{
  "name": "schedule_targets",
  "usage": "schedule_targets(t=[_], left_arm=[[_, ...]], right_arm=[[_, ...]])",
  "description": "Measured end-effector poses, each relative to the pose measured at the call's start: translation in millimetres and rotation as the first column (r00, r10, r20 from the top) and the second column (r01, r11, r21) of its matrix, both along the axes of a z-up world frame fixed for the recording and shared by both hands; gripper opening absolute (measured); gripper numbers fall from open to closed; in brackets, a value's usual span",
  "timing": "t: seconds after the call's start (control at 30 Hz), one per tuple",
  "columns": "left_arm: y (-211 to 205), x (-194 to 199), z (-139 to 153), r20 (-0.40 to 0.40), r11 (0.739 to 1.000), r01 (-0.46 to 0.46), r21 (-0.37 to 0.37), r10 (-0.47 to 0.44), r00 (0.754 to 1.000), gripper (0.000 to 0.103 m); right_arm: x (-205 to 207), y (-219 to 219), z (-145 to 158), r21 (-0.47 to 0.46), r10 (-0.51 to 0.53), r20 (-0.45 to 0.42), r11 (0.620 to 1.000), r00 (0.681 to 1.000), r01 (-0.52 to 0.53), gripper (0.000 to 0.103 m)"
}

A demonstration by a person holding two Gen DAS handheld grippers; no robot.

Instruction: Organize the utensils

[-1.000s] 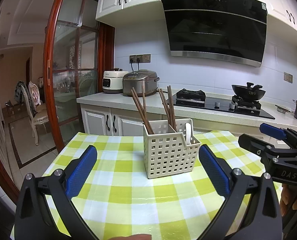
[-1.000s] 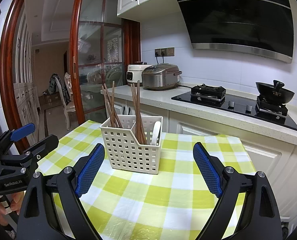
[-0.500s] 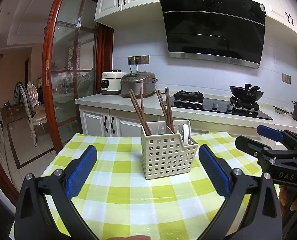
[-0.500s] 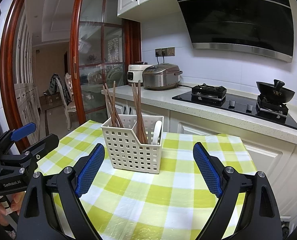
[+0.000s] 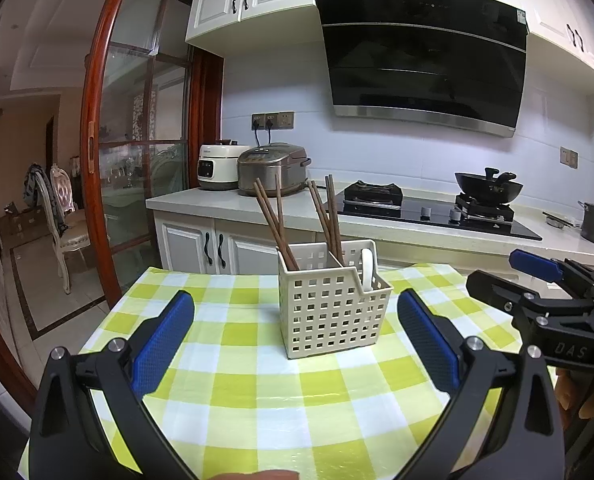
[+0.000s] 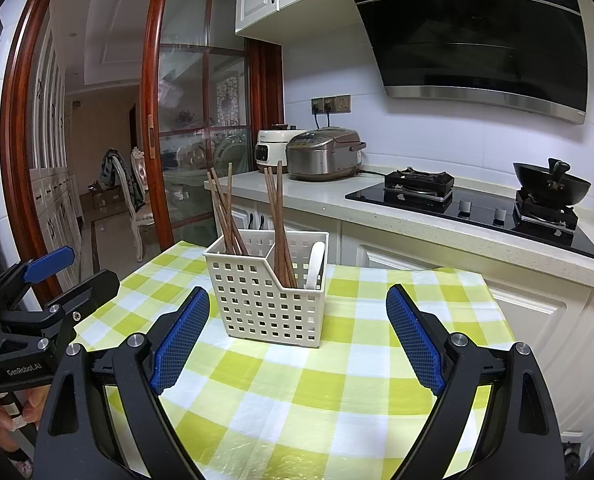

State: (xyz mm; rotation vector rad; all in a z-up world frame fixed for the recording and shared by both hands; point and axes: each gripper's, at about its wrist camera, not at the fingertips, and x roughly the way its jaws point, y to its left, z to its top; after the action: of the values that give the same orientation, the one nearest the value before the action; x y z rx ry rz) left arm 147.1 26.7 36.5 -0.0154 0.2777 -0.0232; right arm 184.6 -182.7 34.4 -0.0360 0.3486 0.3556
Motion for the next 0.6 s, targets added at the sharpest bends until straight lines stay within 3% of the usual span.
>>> schedule_targets(t=[0.6], left_arm=[[3.2,1.3,-1.2,-0.01,1.0,0.0,-0.013,0.0,1.0,0.098]], right_arm=[[-0.6,0.1,0.6,-0.001,0.0,-0.001,1.0,1.0,0.0,0.084]])
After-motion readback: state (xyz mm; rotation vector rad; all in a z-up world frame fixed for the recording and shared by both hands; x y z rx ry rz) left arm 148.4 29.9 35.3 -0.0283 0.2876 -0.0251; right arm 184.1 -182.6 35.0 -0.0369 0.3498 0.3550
